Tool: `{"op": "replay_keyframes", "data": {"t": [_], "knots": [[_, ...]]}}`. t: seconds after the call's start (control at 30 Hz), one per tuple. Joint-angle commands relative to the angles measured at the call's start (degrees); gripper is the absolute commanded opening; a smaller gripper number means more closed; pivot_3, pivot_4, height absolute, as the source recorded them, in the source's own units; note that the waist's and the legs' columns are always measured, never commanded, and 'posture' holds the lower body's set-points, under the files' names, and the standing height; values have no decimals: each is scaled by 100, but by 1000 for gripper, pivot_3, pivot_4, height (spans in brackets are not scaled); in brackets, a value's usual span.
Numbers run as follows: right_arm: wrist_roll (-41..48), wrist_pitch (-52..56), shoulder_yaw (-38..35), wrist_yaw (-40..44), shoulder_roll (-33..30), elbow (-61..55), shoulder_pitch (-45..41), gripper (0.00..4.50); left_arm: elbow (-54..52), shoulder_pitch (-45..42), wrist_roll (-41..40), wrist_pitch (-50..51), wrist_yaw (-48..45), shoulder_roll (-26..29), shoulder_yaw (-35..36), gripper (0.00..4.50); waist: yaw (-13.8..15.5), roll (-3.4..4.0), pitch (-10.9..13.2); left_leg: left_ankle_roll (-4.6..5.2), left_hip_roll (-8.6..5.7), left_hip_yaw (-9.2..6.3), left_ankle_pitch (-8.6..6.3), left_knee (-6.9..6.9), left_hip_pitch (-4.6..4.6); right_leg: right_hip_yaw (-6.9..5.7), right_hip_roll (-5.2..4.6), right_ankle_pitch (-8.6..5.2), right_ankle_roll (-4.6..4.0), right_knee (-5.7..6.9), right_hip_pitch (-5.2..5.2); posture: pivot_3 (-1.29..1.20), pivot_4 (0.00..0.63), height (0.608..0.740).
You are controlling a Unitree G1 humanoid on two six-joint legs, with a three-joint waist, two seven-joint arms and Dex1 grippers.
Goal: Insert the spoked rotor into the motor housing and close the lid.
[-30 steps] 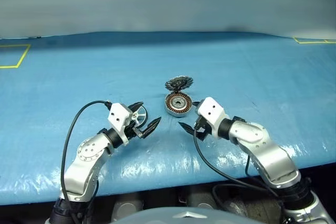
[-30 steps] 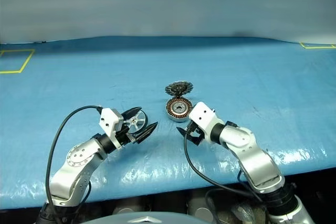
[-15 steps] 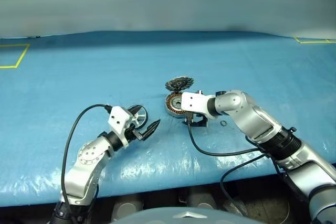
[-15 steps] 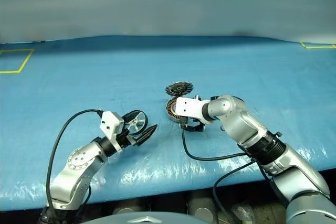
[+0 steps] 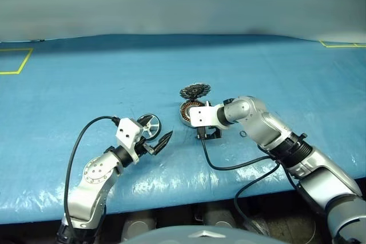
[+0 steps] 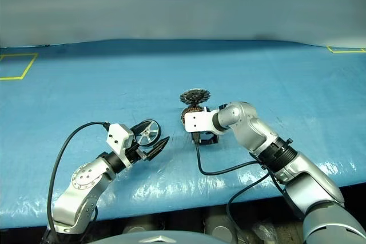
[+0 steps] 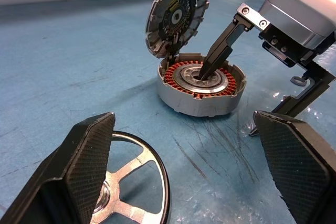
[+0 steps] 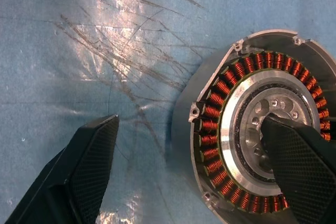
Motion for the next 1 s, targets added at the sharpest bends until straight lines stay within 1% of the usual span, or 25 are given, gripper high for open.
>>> {"op": "replay_keyframes", "data": {"t": [0.03, 0.17, 0.3, 0.43, 0.5, 0.63, 0.77, 0.87, 0.93, 1.0], "knots": [[-177, -360, 24, 282, -88, 29, -69, 3546, -210, -21, 31, -124, -1, -4, -37, 4500, 7, 0, 0, 0, -1, 0, 0, 0, 0, 0, 0, -3, 0, 0, 0, 0, 150, 740], [-256, -117, -154, 196, 61, -168, -7, 2294, -170, -44, 41, -151, -23, -27, -47, 4500, 5, -1, 0, 0, 0, 0, 0, -1, 0, 0, 0, -6, -10, 0, 0, 0, 150, 740], [-156, 196, -227, 488, -36, -742, 267, 2294, -139, -56, 47, -173, -41, -34, -56, 4500, 8, 0, 0, -1, 1, -3, 1, -2, 0, -3, 0, 2, -2, 1, 0, 0, 150, 740], [-343, 343, -84, 771, -345, -1460, 670, 2294, -115, -65, 42, -173, -81, -19, -88, 4500, 19, 0, 0, -1, 1, -2, 0, -3, -1, -3, -1, 1, -2, 0, -1, 0, 150, 740], [-315, 649, -141, 773, -338, -1837, 894, 2294, -96, -77, 32, -176, -91, -22, -100, 4500, 20, -1, -1, -1, 0, -2, 0, -2, -1, -4, -2, -1, -1, -1, 1, 0, 150, 740], [-482, 954, -186, 532, -217, -1935, 1041, 2294, -63, -116, 37, -182, -147, -2, -148, 4500, -3, -1, -1, -2, 3, -2, 1, -2, 4, -3, -1, -30, 1, 1, 2, 0, 150, 740], [-448, 1052, -248, 425, -134, -1887, 1139, 2294, -45, -157, 85, -189, -177, 7, -170, 4500, -3, -2, -2, -7, 2, -2, 4, 0, 16, -2, -1, -30, -3, 5, 9, 0, 150, 740], [-412, 1058, -366, 272, -64, -1876, 1178, 3157, -34, -188, 87, -180, -213, 25, -175, 4500, -1, -3, -2, -8, 2, -2, 5, 3, 17, -1, -1, -28, -6, 7, 10, 0, 150, 740], [-202, 1280, -453, 470, -97, -2062, 1215, 3729, -28, -213, 80, -166, -223, 28, -165, 4500, -5, -3, -2, -8, 2, -1, 5, 3, 17, 1, -1, -27, -6, 7, 9, 0, 150, 740], [53, 1456, -601, 635, -150, -2323, 1262, 4406, -32, -229, 77, -152, -226, 26, -155, 4500, 0, -3, -2, -8, 2, -2, 4, 3, 16, 1, -1, -27, -6, 6, 8, 0, 150, 740]]}}
